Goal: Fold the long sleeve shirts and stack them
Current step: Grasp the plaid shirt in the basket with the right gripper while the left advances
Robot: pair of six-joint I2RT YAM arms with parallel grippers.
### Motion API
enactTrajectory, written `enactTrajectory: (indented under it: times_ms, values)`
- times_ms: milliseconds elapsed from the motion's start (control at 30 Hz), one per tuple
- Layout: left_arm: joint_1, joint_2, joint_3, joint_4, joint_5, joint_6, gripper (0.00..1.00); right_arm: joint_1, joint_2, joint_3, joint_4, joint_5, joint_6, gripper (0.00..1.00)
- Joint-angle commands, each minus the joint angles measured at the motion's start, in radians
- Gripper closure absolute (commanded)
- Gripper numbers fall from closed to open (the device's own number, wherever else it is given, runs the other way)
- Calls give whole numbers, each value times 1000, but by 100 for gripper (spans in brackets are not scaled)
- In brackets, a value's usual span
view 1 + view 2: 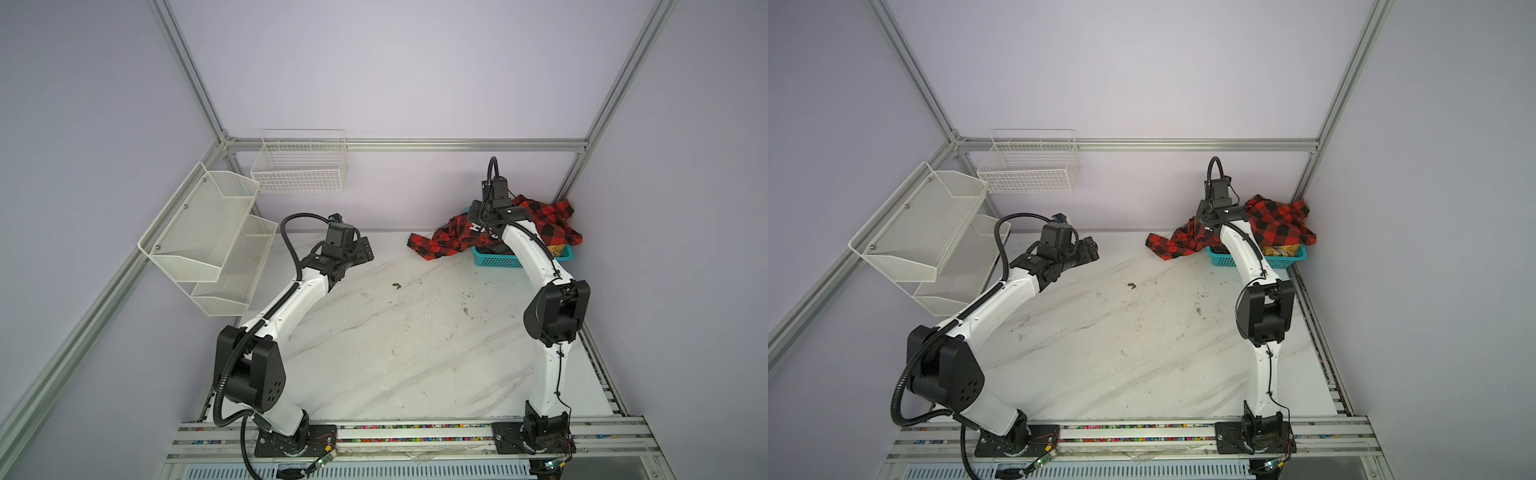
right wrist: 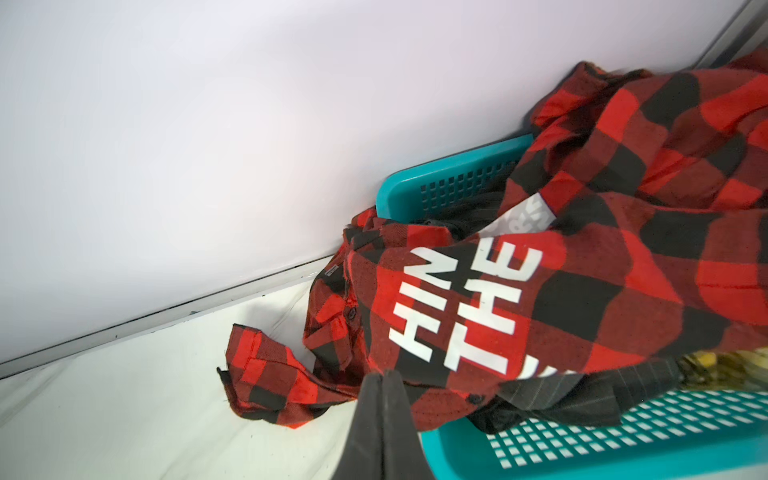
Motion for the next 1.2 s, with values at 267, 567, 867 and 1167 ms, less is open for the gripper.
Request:
enactTrajectory:
  times_ms: [267, 567, 867, 1167]
  values:
    - [-3, -19, -54, -32, 57, -62, 8, -164, 0, -106, -45, -71, 158, 29]
    - [-3, 10, 19, -68, 51, -47, 6, -217, 159, -34, 22, -251, 241, 37]
    - [-2, -6, 31, -68, 11, -14, 5, -223, 228, 64, 51, -281, 265, 93]
    - [-1, 23, 70, -62, 39, -26, 6, -205, 14, -47, 152, -361, 228, 100]
